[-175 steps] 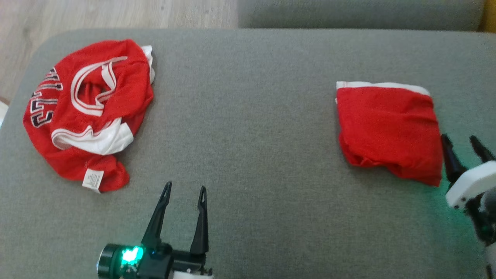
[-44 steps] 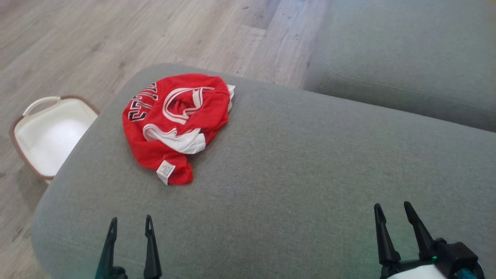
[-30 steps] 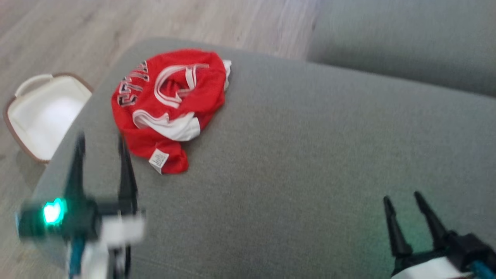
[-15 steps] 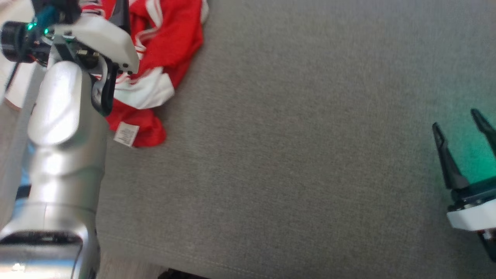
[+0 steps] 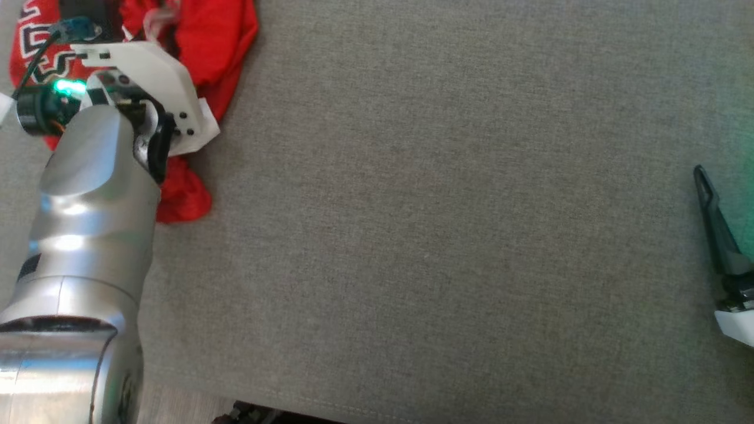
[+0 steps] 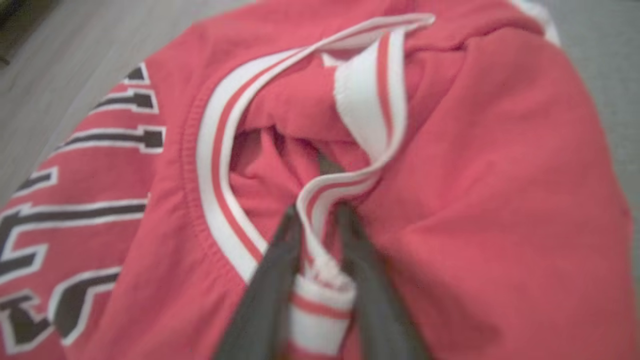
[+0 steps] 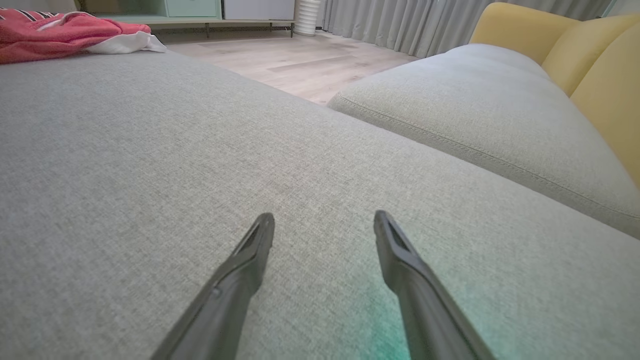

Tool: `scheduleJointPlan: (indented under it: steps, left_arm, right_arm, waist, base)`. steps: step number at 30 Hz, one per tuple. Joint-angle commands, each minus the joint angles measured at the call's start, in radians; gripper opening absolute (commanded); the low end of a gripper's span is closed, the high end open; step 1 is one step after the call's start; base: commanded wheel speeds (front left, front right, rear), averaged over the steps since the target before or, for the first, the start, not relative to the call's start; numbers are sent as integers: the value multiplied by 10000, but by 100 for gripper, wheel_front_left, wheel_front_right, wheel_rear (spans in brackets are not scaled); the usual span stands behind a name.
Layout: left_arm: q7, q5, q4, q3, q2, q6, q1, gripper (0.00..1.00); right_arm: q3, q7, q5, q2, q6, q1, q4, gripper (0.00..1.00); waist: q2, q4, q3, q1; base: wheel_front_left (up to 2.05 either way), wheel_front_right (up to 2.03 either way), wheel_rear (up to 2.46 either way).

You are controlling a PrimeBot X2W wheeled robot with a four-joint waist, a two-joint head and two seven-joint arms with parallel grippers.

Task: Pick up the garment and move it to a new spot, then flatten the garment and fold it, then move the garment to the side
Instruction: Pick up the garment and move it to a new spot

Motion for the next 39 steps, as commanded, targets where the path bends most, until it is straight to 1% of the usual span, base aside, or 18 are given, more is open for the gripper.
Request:
scheduleJointPlan:
  steps: [1,2,3,5,8,13,17,20,24,29,32,35,39]
  left_arm:
    - [-634,207,-24,-1,600,19,-85,0]
    - [-918,384,-3,-162,680,71,-182,0]
    - [-918,384,-3,-162,680,71,-182,0]
    - [-1534,609,-15,-349,815,220,-425,0]
    - [-2218,774,-70,-511,1061,216,-863,0]
    - [-2856,1139,-231,-909,1578,56,-1524,0]
    - [-3051,1308,-618,-1214,1658,-115,-2070,0]
    - [-3113,1412,-1008,-1503,1539,-255,-2383,0]
    - [-3123,1368,-1576,-1826,1275,-422,-2660,0]
    - [-2977,641,-2197,-2002,653,-555,-2760,0]
    - [-2776,216,-2550,-2392,349,-575,-2673,0]
    - [-2633,-380,-2906,-2934,122,-579,-2202,0]
    - [-2629,-958,-3329,-3506,129,-580,-1001,0]
  right_arm:
    - [235,-46,-21,-183,65,47,-258,100]
    - [304,-50,-44,-130,65,6,-180,100]
    - [304,-50,-44,-130,65,6,-180,100]
    - [469,-64,-42,45,65,-80,32,100]
    - [685,-89,-32,402,65,-304,344,100]
    - [1056,-106,47,1334,65,-575,684,100]
    - [1356,-108,32,2024,65,-478,877,100]
    - [1477,-108,35,2477,65,-368,1000,100]
    - [1599,-109,17,2896,65,-197,1105,100]
    - [1611,-109,-34,3206,65,52,1105,100]
    - [1559,-110,-79,3334,65,177,1003,100]
    - [1539,-110,-89,3444,65,243,926,100]
    - [1538,-110,-133,3594,65,286,853,100]
  waist:
    - [1,-55,-14,-1]
    - [1,-65,-98,-1]
    - [1,-65,-98,-1]
    - [1,-129,-393,-1]
    - [1,-378,-906,-1]
    - [1,-1143,-2020,-1]
    - [1,-1831,-2920,-1]
    - [1,-2334,-3578,-1]
    - [1,-2992,-4313,-1]
    - [1,-3663,-4916,-1]
    - [1,-3973,-5021,-1]
    - [1,-4243,-5016,-1]
    - [1,-4497,-4875,-1]
  base:
    - [0,0,0]
    - [0,0,0]
    - [0,0,0]
    - [0,0,0]
    - [0,0,0]
    - [0,0,0]
    - [0,0,0]
    - [0,0,0]
    - [0,0,0]
    - [0,0,0]
    - [0,0,0]
    - [0,0,0]
    - [0,0,0]
